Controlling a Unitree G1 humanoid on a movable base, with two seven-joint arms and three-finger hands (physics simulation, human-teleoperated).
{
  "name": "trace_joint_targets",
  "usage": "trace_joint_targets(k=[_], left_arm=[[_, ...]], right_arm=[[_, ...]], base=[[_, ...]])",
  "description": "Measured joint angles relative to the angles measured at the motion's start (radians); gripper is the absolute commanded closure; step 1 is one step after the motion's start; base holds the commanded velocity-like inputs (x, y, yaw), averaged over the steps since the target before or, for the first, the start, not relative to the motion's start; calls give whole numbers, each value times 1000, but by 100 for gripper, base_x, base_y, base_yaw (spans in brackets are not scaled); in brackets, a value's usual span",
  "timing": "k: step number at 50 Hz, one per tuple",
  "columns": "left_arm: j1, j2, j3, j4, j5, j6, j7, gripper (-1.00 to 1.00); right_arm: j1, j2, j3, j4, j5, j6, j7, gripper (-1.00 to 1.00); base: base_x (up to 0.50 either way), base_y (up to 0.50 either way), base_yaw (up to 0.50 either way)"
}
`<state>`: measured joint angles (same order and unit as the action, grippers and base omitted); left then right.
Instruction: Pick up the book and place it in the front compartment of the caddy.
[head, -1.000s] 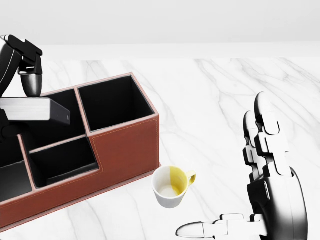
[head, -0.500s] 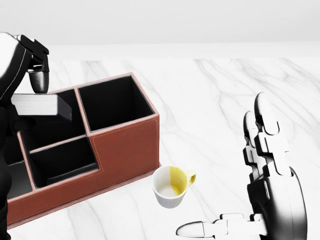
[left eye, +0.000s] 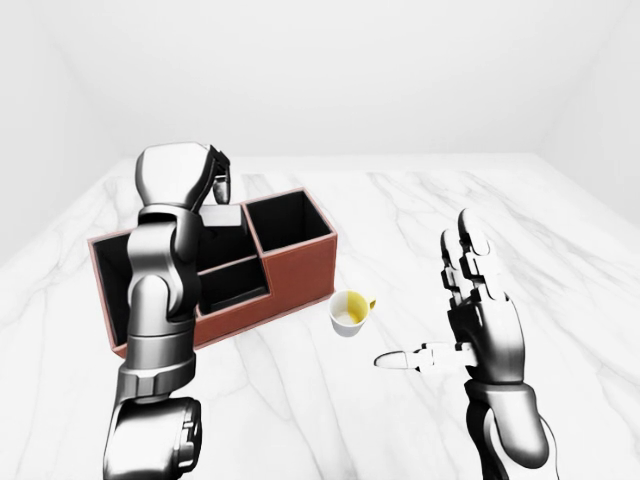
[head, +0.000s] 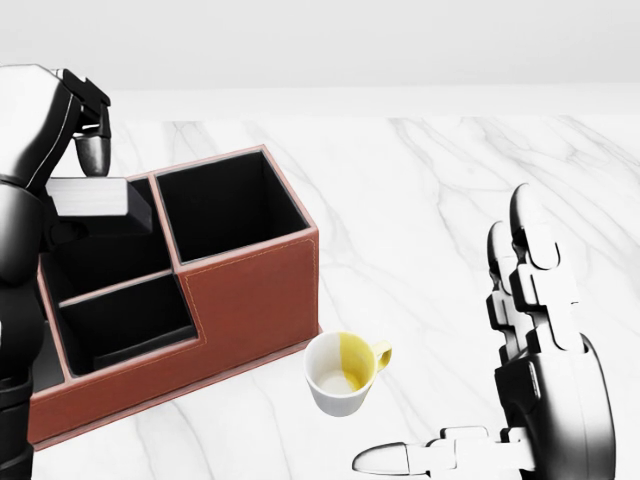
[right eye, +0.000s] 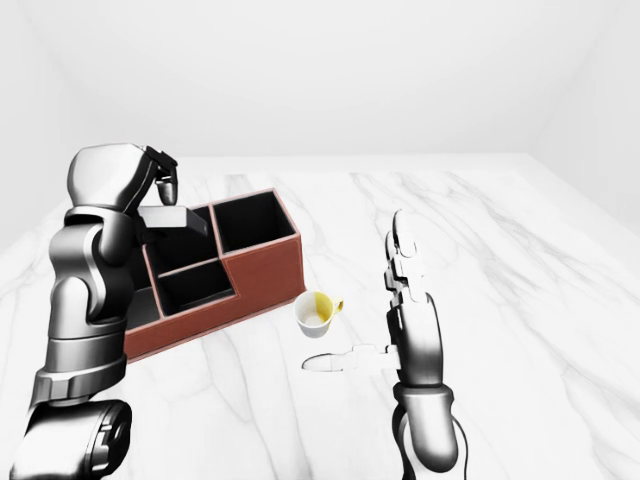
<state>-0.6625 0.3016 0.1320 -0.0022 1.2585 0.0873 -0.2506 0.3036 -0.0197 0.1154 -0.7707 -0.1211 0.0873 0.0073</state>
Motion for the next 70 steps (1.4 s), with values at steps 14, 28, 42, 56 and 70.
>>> trace_joint_targets(k=[14, 28, 42, 56, 70], left_arm=[[-23, -2, -16, 125, -19, 0, 83, 97], [-50, 16, -17, 243, -38, 0, 155, 98], [-23, 30, -13, 239, -47, 0, 172, 97], [21, 25, -9, 145, -27, 0, 137, 97], [-5, 19, -21, 198, 12, 0, 161, 97]], right_arm=[[4, -1, -1, -7, 0, 0, 0, -100], [3, 0, -2, -4, 0, 0, 1, -100], [-3, 1, -1, 6, -1, 0, 0, -100], [-12, 1, -2, 21, -1, 0, 0, -100], [-13, 1, 0, 19, -3, 0, 1, -100]], base=[[0, 0, 0], [0, 0, 0], [0, 0, 0], [0, 0, 0], [0, 0, 0]])
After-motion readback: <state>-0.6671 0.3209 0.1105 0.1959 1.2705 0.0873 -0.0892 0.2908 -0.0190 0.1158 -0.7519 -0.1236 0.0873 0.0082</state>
